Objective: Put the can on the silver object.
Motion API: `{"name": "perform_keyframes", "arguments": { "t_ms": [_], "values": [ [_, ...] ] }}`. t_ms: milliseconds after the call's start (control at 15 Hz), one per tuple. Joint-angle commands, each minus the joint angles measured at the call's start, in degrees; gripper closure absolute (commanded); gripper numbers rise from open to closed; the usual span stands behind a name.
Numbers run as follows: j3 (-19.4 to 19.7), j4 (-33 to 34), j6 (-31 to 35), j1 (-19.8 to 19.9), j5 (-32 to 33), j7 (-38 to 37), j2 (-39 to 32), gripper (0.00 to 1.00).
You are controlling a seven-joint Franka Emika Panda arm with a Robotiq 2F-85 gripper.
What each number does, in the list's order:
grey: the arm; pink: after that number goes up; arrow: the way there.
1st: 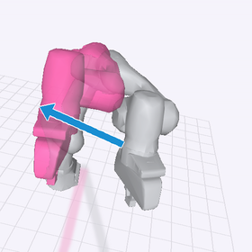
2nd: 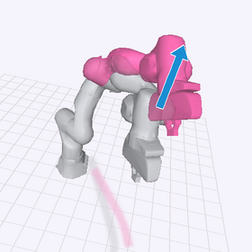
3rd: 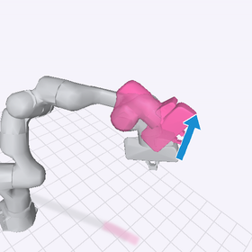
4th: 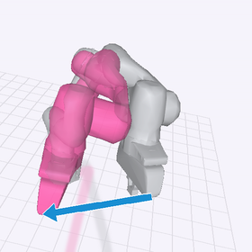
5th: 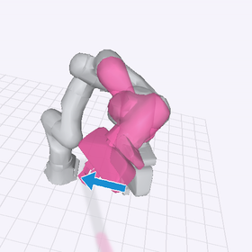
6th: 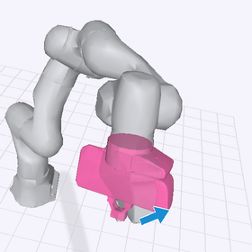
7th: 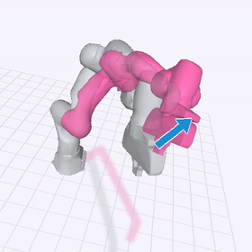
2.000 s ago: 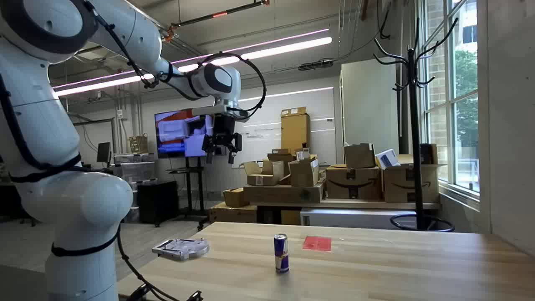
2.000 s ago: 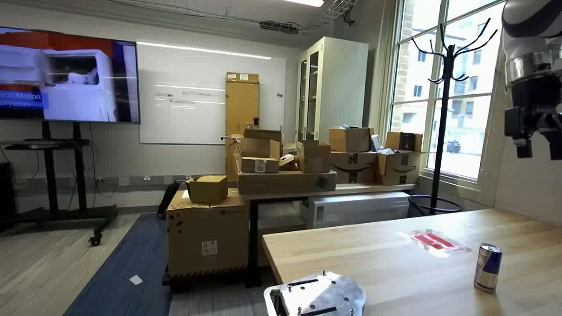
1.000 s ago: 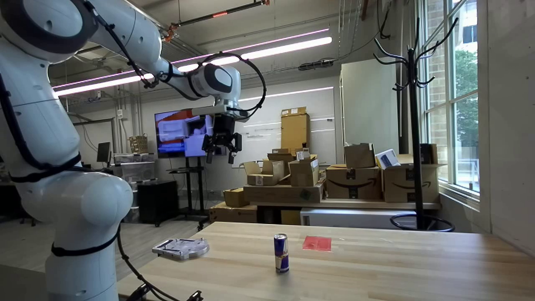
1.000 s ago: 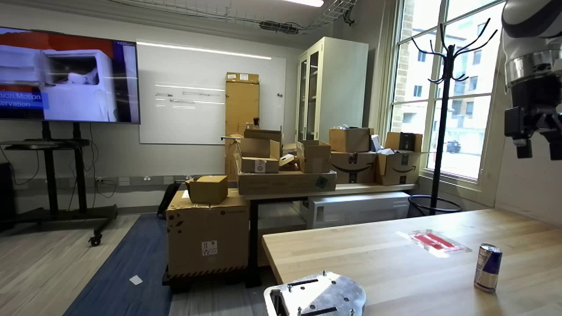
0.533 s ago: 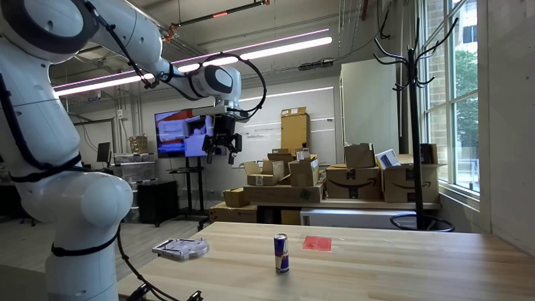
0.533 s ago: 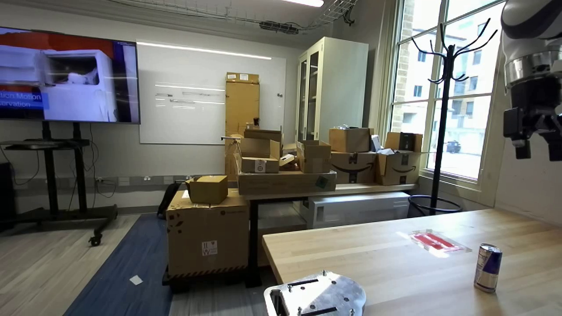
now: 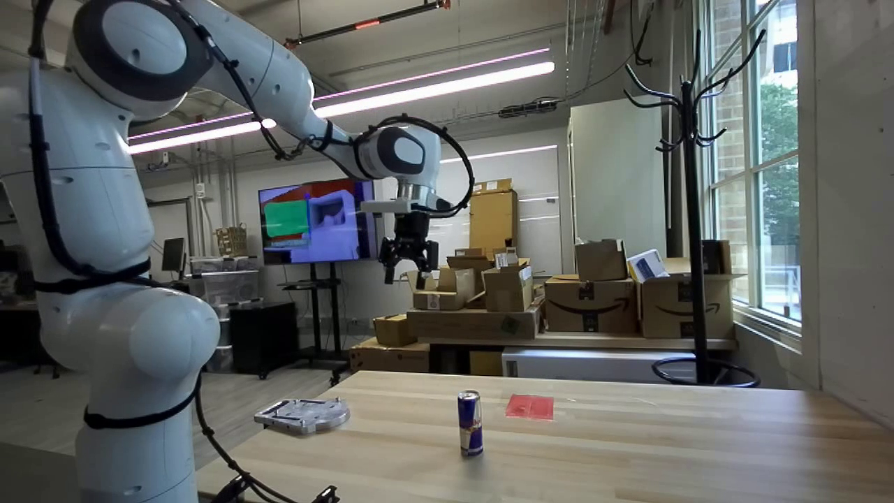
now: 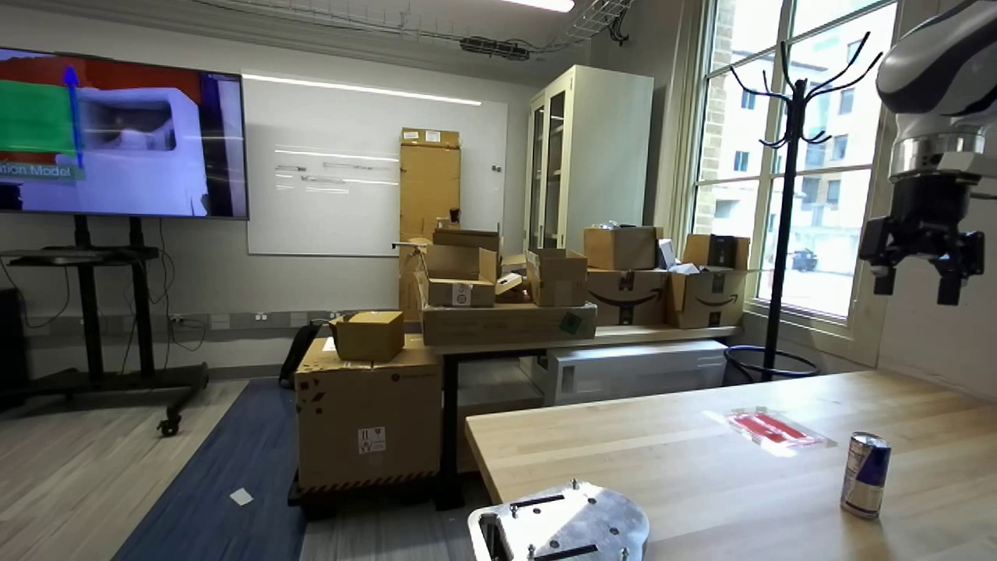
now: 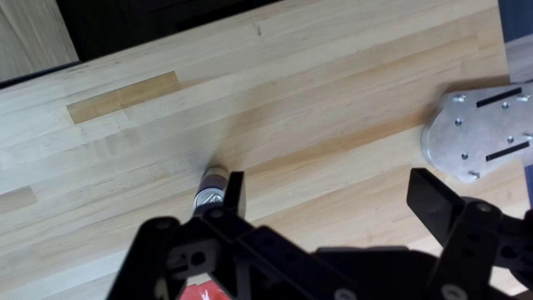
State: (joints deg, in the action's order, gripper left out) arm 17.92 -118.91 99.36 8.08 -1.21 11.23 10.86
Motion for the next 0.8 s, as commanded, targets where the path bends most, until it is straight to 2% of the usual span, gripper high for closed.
{"name": "perform_keyframes", "arguments": {
  "t_ms": [0,400,733],
  "values": [
    [0.61,4.15,5.31,2.97,-2.98,-0.97,-8.32,0.00],
    [-0.25,4.93,17.59,5.00,-3.03,-3.86,-17.93,0.00],
    [-1.03,4.18,24.17,5.10,-1.89,-6.05,-24.15,0.00]
  ]
}}
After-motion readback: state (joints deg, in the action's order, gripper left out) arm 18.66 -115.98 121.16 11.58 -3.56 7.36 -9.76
